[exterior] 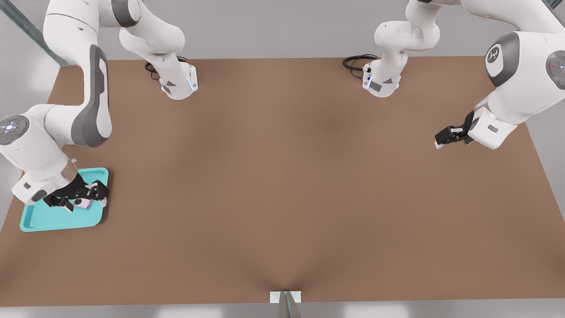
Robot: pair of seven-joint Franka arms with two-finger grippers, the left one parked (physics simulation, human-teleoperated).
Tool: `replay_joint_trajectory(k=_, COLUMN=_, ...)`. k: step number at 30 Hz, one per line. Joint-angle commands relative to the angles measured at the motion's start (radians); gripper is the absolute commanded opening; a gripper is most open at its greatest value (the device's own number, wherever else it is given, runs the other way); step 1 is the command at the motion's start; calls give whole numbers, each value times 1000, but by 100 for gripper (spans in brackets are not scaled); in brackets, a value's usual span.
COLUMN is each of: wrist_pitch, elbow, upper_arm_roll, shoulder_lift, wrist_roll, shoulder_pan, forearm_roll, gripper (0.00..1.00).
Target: Keep left arm still and place phone on the tray with right arm
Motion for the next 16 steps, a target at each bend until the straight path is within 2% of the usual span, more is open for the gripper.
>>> replay_joint_trajectory(k=1, wrist_pitch=-406, elbow=78, upper_arm_roll=-2, shoulder_lift=-7, wrist_roll=279, shoulder_pan=23, forearm_roll=5, gripper=100)
replay_joint_trajectory(k=2, wrist_pitch=-409, elbow=17, upper_arm_roll=-2, shoulder_lift=-82, wrist_roll=273, shoulder_pan=21, forearm_roll=10, gripper=100)
replay_joint_trajectory(k=4, wrist_pitch=-278, elbow=-169, upper_arm_roll=9, shoulder_lift=-200, wrist_roll=270, shoulder_pan=17, forearm_roll=7, gripper=100)
replay_joint_trajectory(k=6, wrist_pitch=-262, elbow=-215, upper_arm_roll=35, shoulder_lift=-234, wrist_roll=256, shoulder_pan=-3, forearm_roll=7, gripper=100)
replay_joint_trajectory(k=12, wrist_pitch=-274, elbow=-212, upper_arm_roll=40, shoulder_lift=-228, wrist_roll=236, shoulder_pan=-5, forearm_roll=9, gripper=100)
replay_joint_trajectory(k=14, wrist_pitch=-437, elbow=-83, upper_arm_roll=44, shoulder_lift=-206, wrist_roll=236, shoulder_pan=-5, forearm_roll=7, gripper=100)
replay_joint_trajectory(k=16, wrist_pitch=-449, elbow=-83, upper_arm_roll=44, shoulder_lift=-206, wrist_roll=236, shoulder_pan=-5, forearm_roll=7, gripper=100)
